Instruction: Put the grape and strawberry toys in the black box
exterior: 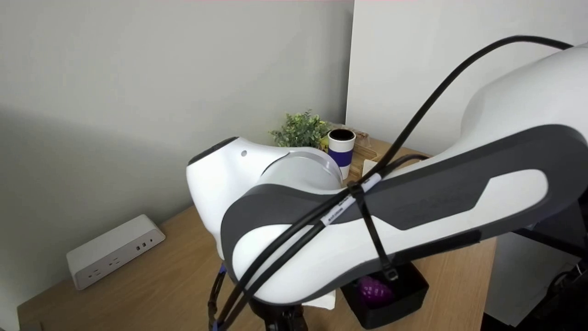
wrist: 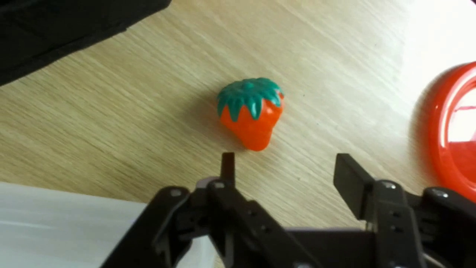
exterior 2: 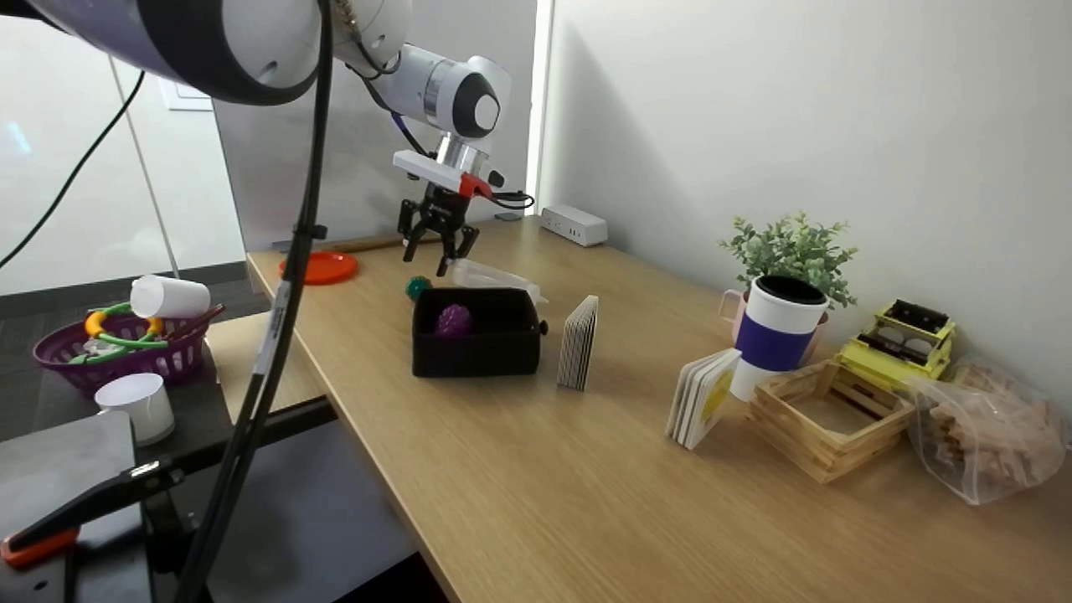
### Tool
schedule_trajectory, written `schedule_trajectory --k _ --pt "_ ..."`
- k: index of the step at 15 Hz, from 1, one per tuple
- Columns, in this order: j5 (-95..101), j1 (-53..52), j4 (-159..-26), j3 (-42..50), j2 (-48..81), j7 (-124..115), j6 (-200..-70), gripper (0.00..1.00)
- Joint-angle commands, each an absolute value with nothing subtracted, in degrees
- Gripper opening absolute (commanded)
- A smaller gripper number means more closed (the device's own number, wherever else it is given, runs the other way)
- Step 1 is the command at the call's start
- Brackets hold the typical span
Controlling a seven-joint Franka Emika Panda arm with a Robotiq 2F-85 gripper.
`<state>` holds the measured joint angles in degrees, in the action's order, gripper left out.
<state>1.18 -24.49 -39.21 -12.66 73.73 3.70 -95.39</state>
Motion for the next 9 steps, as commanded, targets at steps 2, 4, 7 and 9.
schedule_trajectory --k 2,4,7,9 --pt "1.51 -24.9 -39.51 -12.18 72.75 1.61 -92.32 1.0" --pt "1.42 -24.85 -39.78 -12.27 72.64 1.0 -92.0 1.0" --pt "1.15 -24.71 -40.38 -12.45 72.37 -0.18 -91.48 1.0" --pt "0.94 -24.51 -40.8 -12.61 72.22 -0.76 -91.1 1.0"
